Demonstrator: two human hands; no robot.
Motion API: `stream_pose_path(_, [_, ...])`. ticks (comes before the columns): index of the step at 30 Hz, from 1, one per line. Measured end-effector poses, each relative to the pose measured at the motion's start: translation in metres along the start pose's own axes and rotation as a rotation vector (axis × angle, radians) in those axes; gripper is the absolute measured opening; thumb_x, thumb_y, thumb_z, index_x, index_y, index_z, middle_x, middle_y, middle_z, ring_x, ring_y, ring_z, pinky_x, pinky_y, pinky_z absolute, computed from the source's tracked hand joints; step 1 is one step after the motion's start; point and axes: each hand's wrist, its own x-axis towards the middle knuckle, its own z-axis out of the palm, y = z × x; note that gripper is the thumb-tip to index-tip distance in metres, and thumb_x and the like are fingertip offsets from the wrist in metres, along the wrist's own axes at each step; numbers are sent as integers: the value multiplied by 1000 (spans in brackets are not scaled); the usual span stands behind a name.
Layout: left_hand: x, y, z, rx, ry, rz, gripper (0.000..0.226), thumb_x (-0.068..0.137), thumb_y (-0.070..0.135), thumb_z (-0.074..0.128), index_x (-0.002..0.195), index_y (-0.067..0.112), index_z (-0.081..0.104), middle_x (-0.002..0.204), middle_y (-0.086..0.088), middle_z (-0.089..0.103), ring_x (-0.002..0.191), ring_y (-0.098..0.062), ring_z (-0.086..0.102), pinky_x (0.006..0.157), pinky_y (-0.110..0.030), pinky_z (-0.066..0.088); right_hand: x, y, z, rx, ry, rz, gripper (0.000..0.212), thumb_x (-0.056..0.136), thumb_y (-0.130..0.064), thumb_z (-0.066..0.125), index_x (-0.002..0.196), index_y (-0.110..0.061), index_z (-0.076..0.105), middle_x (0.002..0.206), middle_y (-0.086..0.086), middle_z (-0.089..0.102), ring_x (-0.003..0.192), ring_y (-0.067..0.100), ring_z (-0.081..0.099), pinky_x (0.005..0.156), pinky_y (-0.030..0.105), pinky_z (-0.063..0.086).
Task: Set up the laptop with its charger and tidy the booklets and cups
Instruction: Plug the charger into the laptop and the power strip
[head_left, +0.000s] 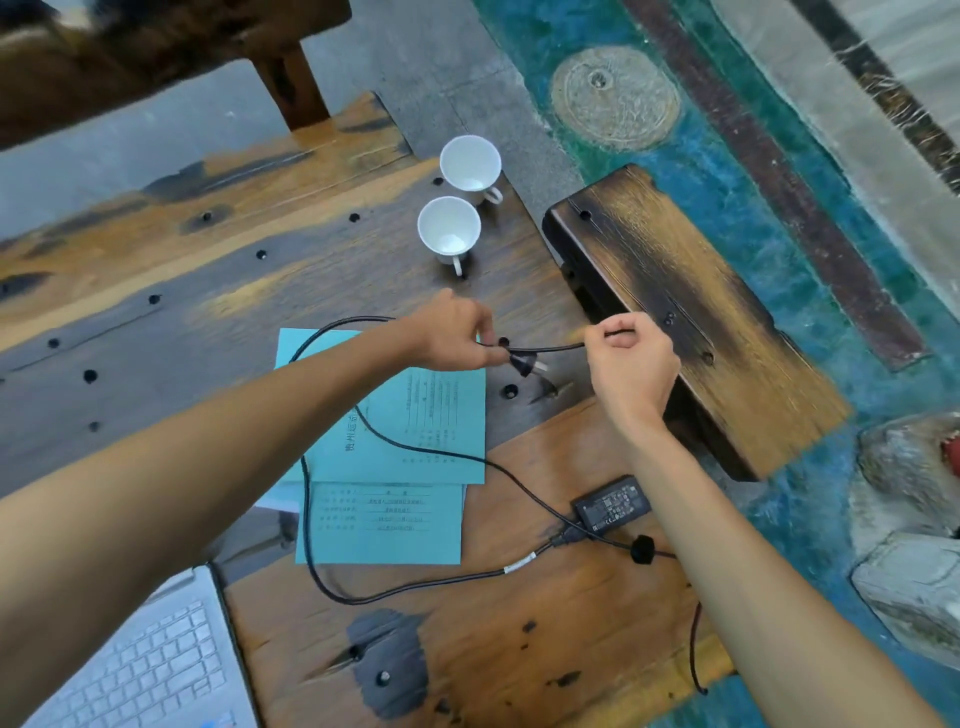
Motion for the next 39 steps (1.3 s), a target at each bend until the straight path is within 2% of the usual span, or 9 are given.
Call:
stream_pose_path(3, [-38,-4,-18,-87,47,-63,47,91,51,62,86,6,70,70,-3,61,74,-20,54,58,-29,31,-18,-5,-21,168,-45,69,8,80,-20,74,84,-25,70,69,1,75,74,14,76,86,41,61])
stream_pose_path(6, [-77,-9,-32,-160,65,-112,60,93,51,59,83,-8,66,66,-9,53,62,-20,44,57,-31,26,-39,-10,-42,352,-98,113,11,79,-14,74,89,-19,73,70,0,76,70,15,78,73,34,64])
stream_pose_path(8, [-104,-10,-40,-147,82,-124,63,85,56,54,77,-4,67,64,-7,51,61,-19,43,60,-34,25,-54,-12,-55,435,-137,105,11,82,-10,74,91,-17,73,71,0,76,71,16,78,65,27,63])
stream_pose_path(11, [-146,-17,-50,-107,133,-144,47,76,51,45,66,13,70,56,0,48,61,-16,41,72,-38,27,-76,-17,-73,481,-190,82,12,86,-6,72,93,-16,73,72,-1,76,70,15,77,65,26,62])
stream_pose_path(15, [-203,-34,-56,-96,196,-197,36,76,39,49,66,12,71,64,-4,58,78,-25,54,102,-48,28,-114,-25,-93,523,-324,22,12,87,-4,70,93,-14,72,71,-2,73,68,15,73,66,29,62])
stream_pose_path(18, [-244,-45,-48,-171,330,-207,25,88,22,58,68,11,67,68,-2,62,74,-12,52,100,-46,31,-149,-36,-107,595,-491,-34,15,90,-4,69,89,-18,69,76,0,73,68,15,72,64,30,62])
stream_pose_path(24, [-336,-58,-15,-561,677,-102,12,94,36,61,88,31,70,79,9,62,68,1,53,66,-31,39,-231,-57,-120,660,-832,-96,15,93,-2,67,92,-16,62,88,1,76,69,14,70,55,25,59])
stream_pose_path(31, [-420,-57,12,-1158,1032,201,15,98,20,56,99,24,71,80,6,61,77,-10,55,79,-27,46,-323,-53,-82,481,-1004,-137,20,89,-4,73,83,-21,66,98,12,71,68,22,70,55,24,58])
stream_pose_path(39, [-484,-45,35,-1901,1097,428,21,107,16,41,102,18,61,81,4,57,75,-10,57,86,-30,51,-394,-24,-19,306,-1105,-120,27,94,-15,72,88,-21,47,107,8,78,74,16,70,60,22,54])
